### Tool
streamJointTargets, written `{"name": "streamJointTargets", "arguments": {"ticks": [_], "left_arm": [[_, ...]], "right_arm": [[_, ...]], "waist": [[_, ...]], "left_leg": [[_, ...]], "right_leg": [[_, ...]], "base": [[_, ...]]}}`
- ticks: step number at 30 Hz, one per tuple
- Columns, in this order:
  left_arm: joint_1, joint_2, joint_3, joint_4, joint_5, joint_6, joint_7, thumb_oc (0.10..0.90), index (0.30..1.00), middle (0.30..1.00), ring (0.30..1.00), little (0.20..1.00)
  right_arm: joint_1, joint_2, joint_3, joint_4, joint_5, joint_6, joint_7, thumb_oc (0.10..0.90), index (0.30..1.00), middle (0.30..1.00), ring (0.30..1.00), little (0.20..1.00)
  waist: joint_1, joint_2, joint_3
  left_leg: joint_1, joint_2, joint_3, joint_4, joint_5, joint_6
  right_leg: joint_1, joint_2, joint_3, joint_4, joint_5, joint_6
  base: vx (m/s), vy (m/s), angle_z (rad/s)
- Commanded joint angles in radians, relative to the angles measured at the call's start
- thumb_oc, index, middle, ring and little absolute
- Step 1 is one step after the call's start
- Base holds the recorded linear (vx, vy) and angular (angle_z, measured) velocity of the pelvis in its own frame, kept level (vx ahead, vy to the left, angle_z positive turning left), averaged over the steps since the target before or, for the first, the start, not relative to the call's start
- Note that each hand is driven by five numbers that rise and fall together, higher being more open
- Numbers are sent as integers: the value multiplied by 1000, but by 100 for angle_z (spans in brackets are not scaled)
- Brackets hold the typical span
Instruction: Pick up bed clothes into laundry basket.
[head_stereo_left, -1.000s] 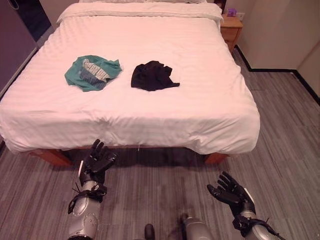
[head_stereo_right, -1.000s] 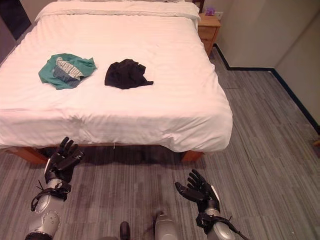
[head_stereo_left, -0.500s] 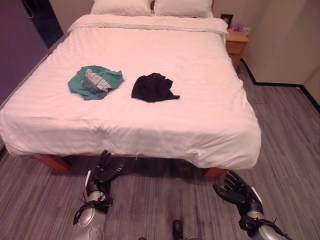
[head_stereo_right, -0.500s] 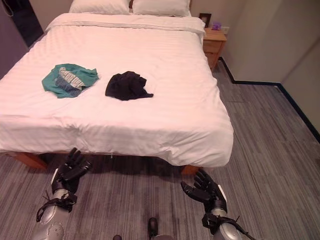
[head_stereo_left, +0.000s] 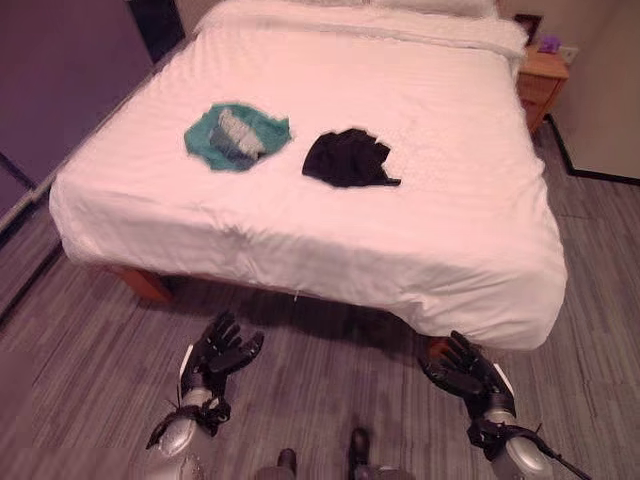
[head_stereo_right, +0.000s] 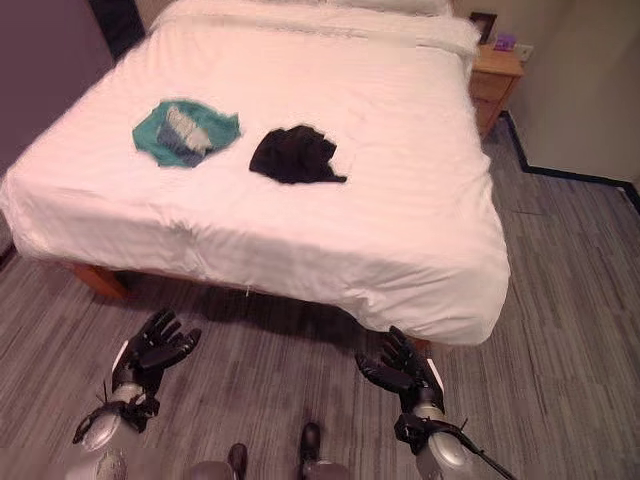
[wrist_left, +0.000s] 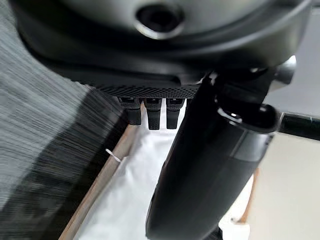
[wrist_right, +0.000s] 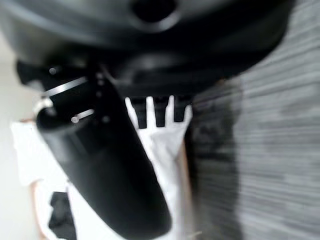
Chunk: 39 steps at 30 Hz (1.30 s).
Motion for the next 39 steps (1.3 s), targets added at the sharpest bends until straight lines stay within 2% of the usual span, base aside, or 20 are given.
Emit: {"name": "streamJointTargets", "arguments": {"ticks": [1,2,3,5,7,10,12,13,15,16,17,19,20,23,25,27,33,37,38,39], "left_arm": [[-46,33,11,-93,-49,-61,-15,800,900,900,900,900],[-44,38,3,-102,-50,-66,-20,800,900,900,900,900],[-44,37,3,-102,-50,-66,-20,800,900,900,900,900],[-61,37,0,-99,-78,-74,-15,800,900,900,900,900],[-74,35,-7,-94,-90,-74,-14,800,900,900,900,900],[-89,46,-27,-95,-81,-69,-21,800,900,900,900,900],[-112,77,-79,-104,-64,-63,-38,800,900,900,900,900],[-125,95,-89,-103,-54,-65,-33,800,900,900,900,900],[-102,119,-78,-111,-60,-62,-45,800,900,900,900,900],[-101,120,-77,-111,-60,-62,-45,800,900,900,900,900],[-75,153,-52,-127,-54,-64,-47,800,900,900,900,900],[-71,159,-45,-135,-59,-61,-48,800,900,900,900,900],[-77,180,-37,-127,-57,-59,-52,800,900,900,900,900],[-74,200,-13,-114,-29,-56,-65,800,900,900,900,900],[-68,202,-7,-118,-21,-56,-74,800,900,900,900,900],[-67,195,-4,-117,-27,-56,-77,800,900,900,900,900],[-75,147,-4,-124,-41,-55,-96,800,900,900,900,900],[-80,134,-18,-128,-51,-51,-119,800,900,900,900,900],[-91,112,-28,-106,-84,-47,-124,800,900,900,900,900],[-101,98,-27,-98,-109,-42,-127,800,900,900,900,900]], "right_arm": [[-7,-61,-91,-107,60,-84,-8,800,900,900,900,900],[6,-66,-100,-124,51,-92,-14,800,900,900,900,900],[7,-67,-100,-124,51,-92,-15,800,900,900,900,900],[8,-74,-100,-126,48,-100,-27,800,900,900,900,900],[10,-75,-107,-117,55,-95,-34,800,900,900,900,900],[5,-61,-110,-115,64,-91,-36,800,900,900,900,900],[-17,-35,-91,-122,56,-94,-57,800,900,900,900,900],[-39,-27,-72,-116,64,-95,-64,800,900,900,900,900],[-85,13,-36,-123,137,-100,-42,800,900,900,900,900],[-86,13,-35,-122,138,-101,-41,800,900,900,900,900],[-115,19,14,-139,142,-96,-25,800,900,900,900,900],[-117,25,20,-146,149,-94,-25,800,900,900,900,900],[-119,30,29,-153,167,-99,-10,800,900,900,900,900],[-93,14,22,-181,112,-86,16,800,900,900,900,900],[-79,-1,6,-182,76,-83,19,800,900,900,900,900],[-71,-8,-15,-171,63,-85,13,800,900,900,900,900],[-59,-7,-49,-139,36,-85,4,800,900,900,900,900],[-75,-20,-40,-120,42,-89,13,800,900,900,900,900],[-93,-45,-26,-118,63,-96,12,800,900,900,900,900],[-106,-56,-25,-124,81,-100,12,800,900,900,900,900]], "waist": [[-26,-4,-59],[-40,12,-68],[-37,11,-66],[-52,34,-76],[-67,45,-87],[-71,52,-107],[-65,36,-124],[-51,26,-118],[-36,19,-123],[-34,16,-124],[-16,21,-117],[-13,30,-116],[-27,51,-97],[-47,59,-79],[-64,59,-64],[-83,61,-55],[-125,45,-73],[-117,43,-90],[-111,44,-86],[-107,37,-84]], "left_leg": [[-77,197,54,-109,200,-34],[-46,300,95,-255,248,-53],[-38,301,100,-263,251,-54],[-42,362,108,-358,324,-93],[-46,396,139,-359,342,-116],[-41,394,182,-338,314,-122],[-101,334,203,-218,227,-117],[-112,314,190,-182,218,-113],[-104,277,215,-190,158,-78],[-102,275,219,-190,156,-77],[-92,225,226,-195,126,-38],[-88,207,226,-200,116,-19],[-65,173,204,-227,107,11],[7,140,209,-277,83,38],[58,126,211,-293,58,47],[106,119,214,-310,35,48],[260,109,219,-370,-5,19],[257,146,195,-264,7,-12],[189,184,160,-61,97,-44],[140,194,133,37,147,-49]], "right_leg": [[91,-82,-22,132,-180,109],[79,-105,-14,177,-218,137],[78,-105,-10,181,-220,136],[59,-133,16,240,-255,158],[75,-170,22,252,-267,180],[120,-213,21,226,-262,208],[176,-296,2,164,-125,239],[165,-318,12,161,-39,236],[141,-359,25,161,91,235],[141,-362,28,158,94,236],[101,-381,48,213,197,231],[64,-375,60,265,195,221],[0,-317,114,391,187,203],[-71,-287,66,450,163,196],[-126,-255,73,452,122,198],[-177,-209,74,400,45,201],[-214,-135,-39,123,38,232],[-158,-113,-51,125,14,196],[-112,-73,-23,134,-25,146],[-93,-71,-39,137,-44,124]], "base": [[261,303,-4],[217,255,-3],[241,310,5],[232,321,12],[304,384,-3],[316,355,-36],[328,419,5],[187,290,29],[188,299,-23],[257,453,-50],[217,434,-23],[190,415,-10],[181,405,8],[253,341,36],[273,143,37],[296,75,21],[362,-95,5],[243,-242,-3],[214,-338,-8],[279,-458,8]]}}
